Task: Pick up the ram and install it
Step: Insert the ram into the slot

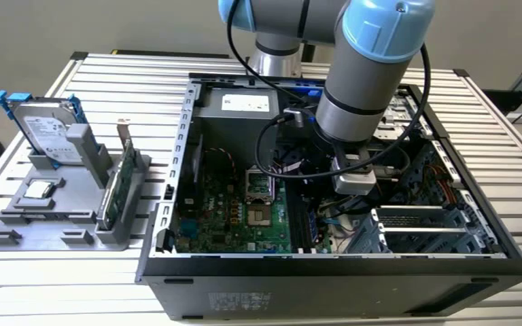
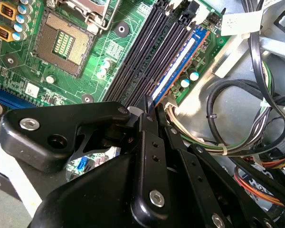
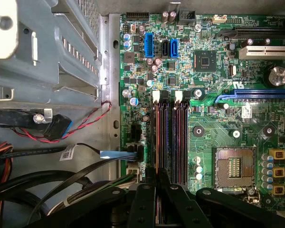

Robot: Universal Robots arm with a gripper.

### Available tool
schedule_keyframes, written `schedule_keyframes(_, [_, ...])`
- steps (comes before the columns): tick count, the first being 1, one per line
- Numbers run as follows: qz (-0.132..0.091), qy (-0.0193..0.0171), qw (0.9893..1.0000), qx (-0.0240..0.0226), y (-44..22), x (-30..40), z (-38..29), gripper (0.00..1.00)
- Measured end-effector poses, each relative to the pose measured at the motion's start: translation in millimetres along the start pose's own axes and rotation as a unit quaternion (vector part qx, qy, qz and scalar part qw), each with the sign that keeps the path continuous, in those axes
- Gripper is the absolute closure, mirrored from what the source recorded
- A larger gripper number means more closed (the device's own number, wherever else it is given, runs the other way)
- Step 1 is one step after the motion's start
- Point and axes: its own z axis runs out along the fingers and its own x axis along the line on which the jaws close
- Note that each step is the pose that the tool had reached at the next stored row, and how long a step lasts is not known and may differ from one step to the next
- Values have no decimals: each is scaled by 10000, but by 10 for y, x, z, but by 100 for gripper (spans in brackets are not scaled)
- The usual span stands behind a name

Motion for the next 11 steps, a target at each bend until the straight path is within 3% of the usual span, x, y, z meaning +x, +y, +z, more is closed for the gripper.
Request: schedule_keyframes(11, [1,0,10000,0,1,-1,0,100])
